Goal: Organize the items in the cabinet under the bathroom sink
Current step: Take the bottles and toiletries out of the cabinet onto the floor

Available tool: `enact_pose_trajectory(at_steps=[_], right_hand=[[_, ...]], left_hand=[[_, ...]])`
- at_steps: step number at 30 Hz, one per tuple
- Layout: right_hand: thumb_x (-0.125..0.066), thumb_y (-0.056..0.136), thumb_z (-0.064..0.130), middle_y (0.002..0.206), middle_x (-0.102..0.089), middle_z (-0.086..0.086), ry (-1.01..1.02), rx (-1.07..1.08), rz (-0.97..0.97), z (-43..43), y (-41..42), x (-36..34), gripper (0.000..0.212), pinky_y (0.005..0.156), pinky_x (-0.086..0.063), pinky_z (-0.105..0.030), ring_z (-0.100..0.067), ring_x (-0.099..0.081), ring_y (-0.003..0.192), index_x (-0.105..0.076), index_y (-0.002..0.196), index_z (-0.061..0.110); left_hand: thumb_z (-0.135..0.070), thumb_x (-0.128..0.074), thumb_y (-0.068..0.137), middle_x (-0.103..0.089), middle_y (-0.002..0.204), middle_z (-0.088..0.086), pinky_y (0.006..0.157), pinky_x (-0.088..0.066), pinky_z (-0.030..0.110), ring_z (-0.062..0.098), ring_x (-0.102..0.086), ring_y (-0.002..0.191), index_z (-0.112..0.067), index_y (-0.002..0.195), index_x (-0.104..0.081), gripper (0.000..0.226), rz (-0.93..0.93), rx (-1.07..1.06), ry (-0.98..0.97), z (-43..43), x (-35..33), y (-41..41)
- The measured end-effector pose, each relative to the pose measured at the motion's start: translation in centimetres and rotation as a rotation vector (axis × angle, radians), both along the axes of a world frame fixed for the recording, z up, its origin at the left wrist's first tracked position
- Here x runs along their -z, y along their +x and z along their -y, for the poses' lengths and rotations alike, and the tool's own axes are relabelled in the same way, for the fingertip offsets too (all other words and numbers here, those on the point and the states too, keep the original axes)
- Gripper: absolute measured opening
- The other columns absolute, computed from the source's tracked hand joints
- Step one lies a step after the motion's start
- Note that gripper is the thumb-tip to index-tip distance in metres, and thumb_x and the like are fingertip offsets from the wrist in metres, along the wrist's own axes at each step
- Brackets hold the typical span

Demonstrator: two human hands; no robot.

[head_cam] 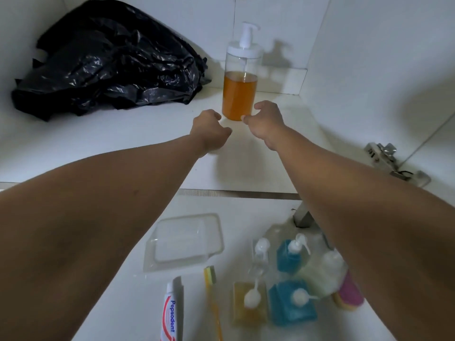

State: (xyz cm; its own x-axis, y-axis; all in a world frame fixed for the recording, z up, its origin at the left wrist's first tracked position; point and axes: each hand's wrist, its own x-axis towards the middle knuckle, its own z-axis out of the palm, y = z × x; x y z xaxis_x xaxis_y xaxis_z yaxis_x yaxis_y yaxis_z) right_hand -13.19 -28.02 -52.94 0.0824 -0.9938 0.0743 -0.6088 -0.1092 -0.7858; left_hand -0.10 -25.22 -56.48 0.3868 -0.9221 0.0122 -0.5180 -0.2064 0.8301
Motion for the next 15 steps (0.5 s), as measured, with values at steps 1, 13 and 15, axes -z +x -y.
enact_pose_trajectory(at_steps=[1,13,15], right_hand=[[-0.065,0.095,0.02,0.133,-0.057,-0.011,-0.013,0.006,0.003,0.9,0.4,0.4,0.041,0.098,-0.047,-0.035,-0.029,-0.057,0.117,-0.052,0.132,0.007],[-0.083,0.078,0.039,0.155,-0.033,-0.008,0.049,-0.053,0.083,8.9,3.0,2.3,0.121,0.111,-0.041,-0.049,-0.03,-0.04,0.139,0.006,0.158,0.025],[-0.083,0.078,0.036,0.149,-0.039,-0.002,0.083,-0.09,0.133,8.8,3.0,1.8,0.112,0.108,-0.043,-0.052,-0.028,-0.043,0.134,-0.003,0.156,0.026]], left_hand=[[-0.029,-0.071,0.091,-0.056,0.136,0.008,0.088,-0.05,0.032,0.025,-0.058,0.116,-0.014,0.141,-0.048,0.057,0.017,-0.004,-0.013,0.7,0.5,0.2],[-0.034,-0.055,0.088,-0.046,0.148,0.003,0.105,-0.025,0.042,0.028,-0.038,0.136,-0.036,0.159,-0.003,0.088,0.155,-0.01,0.047,6.8,1.9,-0.1],[-0.029,-0.053,0.088,-0.05,0.142,0.003,0.106,-0.025,0.042,0.027,-0.039,0.135,-0.035,0.159,-0.002,0.088,0.172,0.016,0.038,6.4,1.8,-0.1]])
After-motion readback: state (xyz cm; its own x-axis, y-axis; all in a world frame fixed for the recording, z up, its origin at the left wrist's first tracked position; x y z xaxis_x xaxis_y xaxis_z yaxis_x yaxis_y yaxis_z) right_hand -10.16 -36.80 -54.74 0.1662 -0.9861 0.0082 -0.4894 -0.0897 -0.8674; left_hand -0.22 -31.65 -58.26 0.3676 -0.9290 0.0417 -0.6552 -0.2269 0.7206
